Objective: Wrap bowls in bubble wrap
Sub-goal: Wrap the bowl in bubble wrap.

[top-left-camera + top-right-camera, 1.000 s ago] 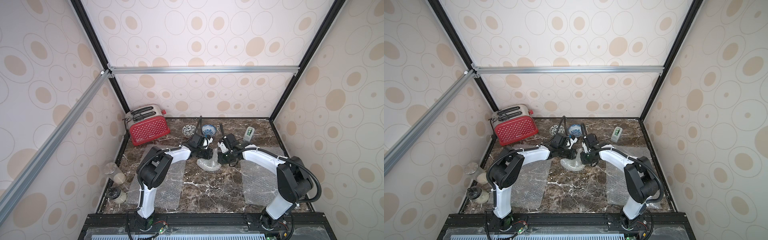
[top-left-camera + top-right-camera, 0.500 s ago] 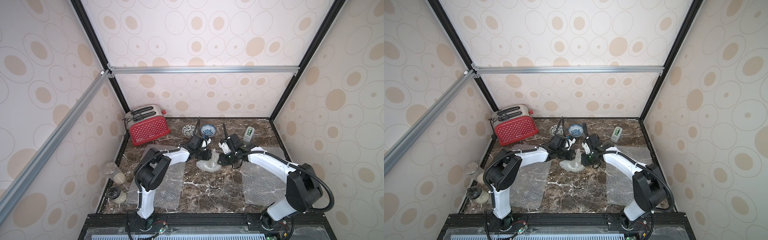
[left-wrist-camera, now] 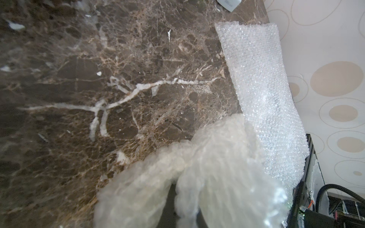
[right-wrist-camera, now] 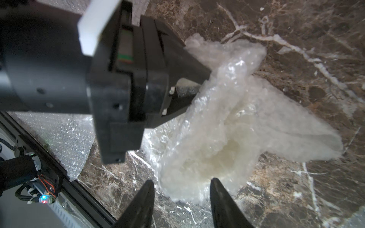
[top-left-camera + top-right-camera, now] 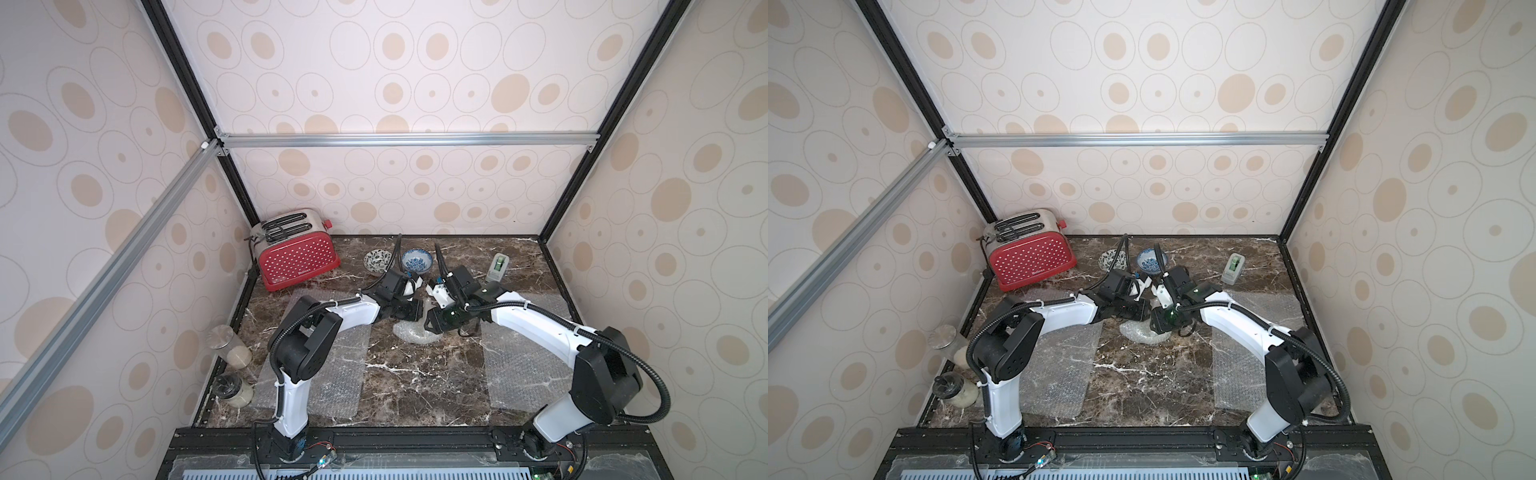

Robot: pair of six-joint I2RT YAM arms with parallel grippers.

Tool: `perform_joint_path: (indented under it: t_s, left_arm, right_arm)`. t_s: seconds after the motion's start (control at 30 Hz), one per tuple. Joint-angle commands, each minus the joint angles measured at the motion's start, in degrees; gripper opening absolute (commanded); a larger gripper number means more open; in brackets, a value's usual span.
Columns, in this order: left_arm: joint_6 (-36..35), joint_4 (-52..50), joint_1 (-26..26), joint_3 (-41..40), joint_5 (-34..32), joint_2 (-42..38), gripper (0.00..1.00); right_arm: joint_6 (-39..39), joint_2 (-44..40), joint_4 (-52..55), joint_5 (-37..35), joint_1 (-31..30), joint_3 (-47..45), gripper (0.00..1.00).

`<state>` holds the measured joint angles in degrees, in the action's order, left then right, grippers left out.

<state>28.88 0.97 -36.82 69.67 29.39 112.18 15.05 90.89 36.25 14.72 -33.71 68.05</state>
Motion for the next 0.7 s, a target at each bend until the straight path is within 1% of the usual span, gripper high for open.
perform_joint_path:
  t_s: [0.0,0.1,0.17,0.27,0.33,0.4,0.53,0.67]
  left_arm:
    - [-0.32,-2.73,-0.37,1.06,-1.39,-1.44,0.07]
    - [-0.41,-2.91,-0.43,1.08,-1.44,-1.59,0.07]
    - [-0.49,-2.91,-0.36,1.02,-1.39,-1.7,0.07]
    - [-0.58,-2.82,-0.37,0.73,-1.52,-1.92,0.07]
    - [-0.71,-2.73,-0.41,0.56,-1.57,-2.22,0.07]
    - [-0.85,-2.81,-0.38,0.42,-1.61,-2.32,0.07]
    - [-1.46,-3.34,-0.37,0.49,-1.78,-2.41,0.07]
    - [-1.24,-2.76,-0.4,0.07,-1.83,-2.63,0.07]
  right_arm:
    - [-1.18,2.26,0.31,-0.67,-0.59,3.13,0.49]
    - [-1.34,5.15,1.72,-2.1,-0.85,5.44,0.47]
    - [-1.14,6.51,2.68,-3.93,-0.83,6.15,0.43]
    - [0.6,6.81,3.16,-8.9,-0.74,5.51,0.27]
    - [1.5,6.51,2.89,-10.93,-0.32,4.62,0.17]
    - [2.44,6.02,2.56,-12.0,0.66,3.71,0.11]
    - [3.86,4.7,1.67,-12.14,2.83,1.7,0.08]
    - [3.49,5.53,2.22,-11.47,3.35,1.25,0.08]
